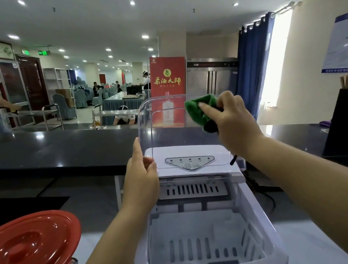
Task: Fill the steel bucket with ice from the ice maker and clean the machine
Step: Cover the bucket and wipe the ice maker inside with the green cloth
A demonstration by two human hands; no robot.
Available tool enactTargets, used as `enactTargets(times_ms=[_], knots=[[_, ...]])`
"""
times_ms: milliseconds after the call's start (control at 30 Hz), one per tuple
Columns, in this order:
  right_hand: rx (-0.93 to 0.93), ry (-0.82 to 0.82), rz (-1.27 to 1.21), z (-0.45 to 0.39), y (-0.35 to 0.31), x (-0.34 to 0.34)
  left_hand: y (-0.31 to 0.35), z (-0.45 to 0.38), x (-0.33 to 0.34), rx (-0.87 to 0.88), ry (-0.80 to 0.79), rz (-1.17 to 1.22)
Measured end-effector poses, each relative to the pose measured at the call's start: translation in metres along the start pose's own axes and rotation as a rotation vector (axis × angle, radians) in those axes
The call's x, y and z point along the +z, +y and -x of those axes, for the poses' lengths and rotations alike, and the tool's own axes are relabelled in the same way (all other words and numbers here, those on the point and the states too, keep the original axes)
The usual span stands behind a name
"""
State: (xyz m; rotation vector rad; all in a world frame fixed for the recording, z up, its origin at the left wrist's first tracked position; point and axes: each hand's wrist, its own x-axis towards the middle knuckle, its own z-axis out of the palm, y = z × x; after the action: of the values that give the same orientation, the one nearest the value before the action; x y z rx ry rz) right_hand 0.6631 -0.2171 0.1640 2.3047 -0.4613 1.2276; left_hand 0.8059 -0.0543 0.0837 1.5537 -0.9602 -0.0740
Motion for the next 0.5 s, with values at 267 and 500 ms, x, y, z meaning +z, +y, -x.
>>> enactTargets(times_ms=[267,500], knots=[[0.017,-0.053,-0.064,0.015,0.002,0.011,-0.004,-0.001,0.000,0.007,0.002,-0.032],[-0.098,-0.163,-0.110,0.056,-0.011,0.009,-0.008,-0.002,0.000,0.031,0.000,-0.033]])
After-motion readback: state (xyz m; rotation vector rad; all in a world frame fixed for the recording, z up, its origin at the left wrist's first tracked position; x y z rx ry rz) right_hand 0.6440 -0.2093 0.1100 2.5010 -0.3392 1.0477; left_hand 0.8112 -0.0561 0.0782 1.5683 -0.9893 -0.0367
